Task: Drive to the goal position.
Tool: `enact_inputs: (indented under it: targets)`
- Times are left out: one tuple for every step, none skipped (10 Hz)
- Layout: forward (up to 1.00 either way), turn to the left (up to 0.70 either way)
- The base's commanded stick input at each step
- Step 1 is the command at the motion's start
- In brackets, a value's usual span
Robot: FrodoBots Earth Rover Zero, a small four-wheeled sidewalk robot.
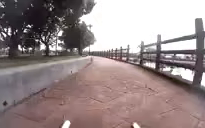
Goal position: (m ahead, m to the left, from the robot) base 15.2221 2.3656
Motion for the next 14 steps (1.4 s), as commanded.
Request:
enact_inputs:
  targets:
    - [1.0, 0.0]
    - [1.0, 0.0]
    - [1.0, -0.01]
    - [1.0, -0.23]
    - [1.0, -0.37]
    - [1.0, -0.33]
    - [1.0, -0.13]
    - [1.0, 0.0]
    - [1.0, 0.0]
    - [1.0, 0.0]
    - [1.0, 0.0]
    - [1.0, 0.0]
    - [1.0, 0.0]
    - [1.0, 0.0]
